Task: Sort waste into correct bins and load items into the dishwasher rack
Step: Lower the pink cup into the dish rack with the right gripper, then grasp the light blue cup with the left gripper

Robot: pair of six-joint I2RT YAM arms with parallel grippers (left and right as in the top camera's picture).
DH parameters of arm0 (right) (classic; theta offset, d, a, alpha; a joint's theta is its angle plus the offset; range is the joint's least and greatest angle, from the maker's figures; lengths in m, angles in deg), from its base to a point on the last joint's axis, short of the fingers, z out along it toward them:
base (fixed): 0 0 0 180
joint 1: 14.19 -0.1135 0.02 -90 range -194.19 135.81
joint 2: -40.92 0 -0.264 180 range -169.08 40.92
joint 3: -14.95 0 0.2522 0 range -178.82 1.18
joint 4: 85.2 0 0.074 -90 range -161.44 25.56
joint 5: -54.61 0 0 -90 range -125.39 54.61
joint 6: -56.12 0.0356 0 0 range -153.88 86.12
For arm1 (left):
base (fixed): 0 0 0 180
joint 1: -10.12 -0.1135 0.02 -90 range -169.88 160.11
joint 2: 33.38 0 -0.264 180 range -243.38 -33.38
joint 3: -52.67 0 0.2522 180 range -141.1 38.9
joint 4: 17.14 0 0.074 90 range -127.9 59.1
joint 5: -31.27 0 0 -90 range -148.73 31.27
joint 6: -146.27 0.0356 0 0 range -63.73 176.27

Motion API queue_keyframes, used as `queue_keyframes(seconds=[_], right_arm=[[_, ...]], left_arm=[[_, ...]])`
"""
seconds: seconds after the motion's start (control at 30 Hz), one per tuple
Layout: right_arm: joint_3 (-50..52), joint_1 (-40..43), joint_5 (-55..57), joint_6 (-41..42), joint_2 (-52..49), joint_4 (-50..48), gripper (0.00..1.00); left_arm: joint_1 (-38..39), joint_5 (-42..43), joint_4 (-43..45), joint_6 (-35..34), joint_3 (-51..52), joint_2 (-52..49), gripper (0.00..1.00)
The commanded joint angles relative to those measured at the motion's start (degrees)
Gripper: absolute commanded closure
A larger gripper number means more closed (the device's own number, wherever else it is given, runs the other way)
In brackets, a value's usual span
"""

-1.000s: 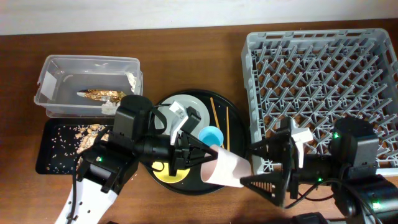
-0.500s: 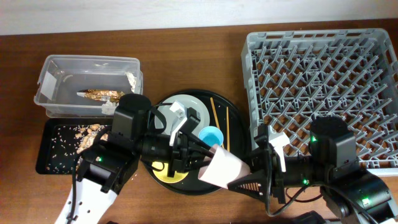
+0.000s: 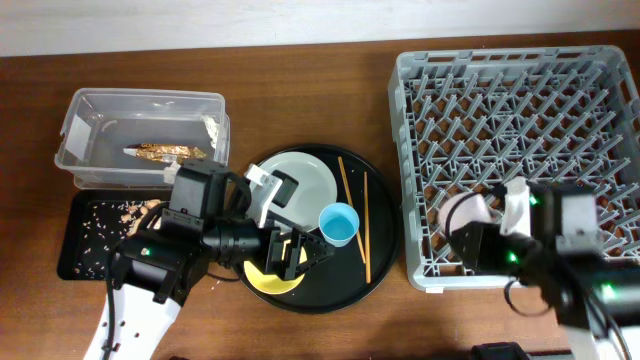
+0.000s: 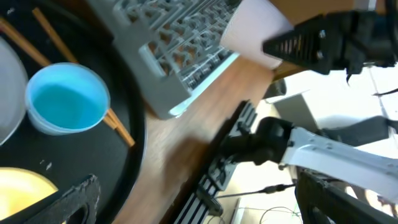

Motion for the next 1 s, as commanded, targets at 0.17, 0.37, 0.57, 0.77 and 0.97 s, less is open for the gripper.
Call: queue_keyframes(seconds=[0.17,0.37,0.57,0.77,0.97], right_arm=[[-5.66,0.44,11.23,0.96,-23.54,-1.22,0.59],[-6.1,2.16,11.98,4.04,-29.29,-0.17,0.54],[-10.51,2.34,6.19,2.95,-27.34,0.55,0.01],[-11.74,2.23,-8.26,-1.33,-11.76,0.66,0.0],[-11.72,2.23,-16.15,-1.36,1.92,3.3,0.0]], left_arm=[[-0.35,-5.53,-4.09,2.6,-0.7,0.57,0.01],[-0.35,-5.57,-4.9,3.61,-0.7,0.57,0.01],[-0.35,-9.53,-5.53,3.58,-0.7,0.57,0.01],[-0.35,-19.65,-9.03,2.08,-0.7,0.57,0.04],[6.58,-39.15,-8.72,-8.83,1.09,-1.01,0.19]])
